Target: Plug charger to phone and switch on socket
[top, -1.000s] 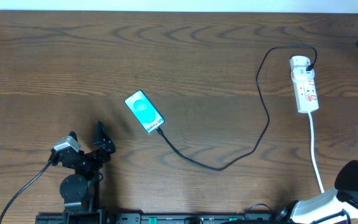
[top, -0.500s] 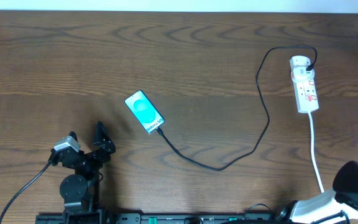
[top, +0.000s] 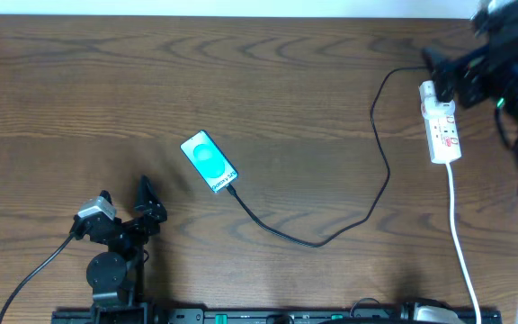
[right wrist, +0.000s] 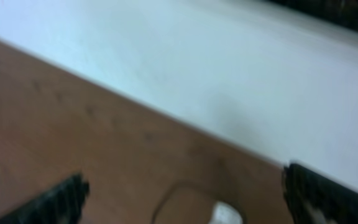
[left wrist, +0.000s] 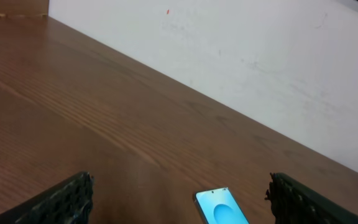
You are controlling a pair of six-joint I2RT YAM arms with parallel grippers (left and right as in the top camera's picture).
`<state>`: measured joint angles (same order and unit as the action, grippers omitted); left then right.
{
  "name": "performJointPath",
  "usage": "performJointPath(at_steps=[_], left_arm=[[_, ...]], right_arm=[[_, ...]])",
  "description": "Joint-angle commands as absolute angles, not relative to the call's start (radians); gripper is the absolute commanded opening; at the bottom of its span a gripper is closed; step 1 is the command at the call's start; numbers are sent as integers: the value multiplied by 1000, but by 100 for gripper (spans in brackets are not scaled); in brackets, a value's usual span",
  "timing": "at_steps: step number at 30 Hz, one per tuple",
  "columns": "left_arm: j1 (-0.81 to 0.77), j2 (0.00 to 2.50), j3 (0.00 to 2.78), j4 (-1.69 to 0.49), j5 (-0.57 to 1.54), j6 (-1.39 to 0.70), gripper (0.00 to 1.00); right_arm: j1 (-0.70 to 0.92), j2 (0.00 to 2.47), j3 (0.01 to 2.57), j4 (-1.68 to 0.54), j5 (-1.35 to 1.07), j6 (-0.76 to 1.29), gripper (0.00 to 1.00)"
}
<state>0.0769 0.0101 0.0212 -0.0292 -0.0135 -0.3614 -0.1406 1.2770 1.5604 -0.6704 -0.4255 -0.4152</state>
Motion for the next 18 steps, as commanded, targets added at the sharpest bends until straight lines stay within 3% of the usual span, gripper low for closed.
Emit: performJointPath(at_steps=[1, 18], left_arm=[[80, 5, 5, -72, -38, -345, 90], [80, 5, 5, -72, -38, -344, 90]], right_arm=[[-116, 1160, 1373, -561, -398, -488, 99], [-109, 532, 557, 81, -398, -496, 99]])
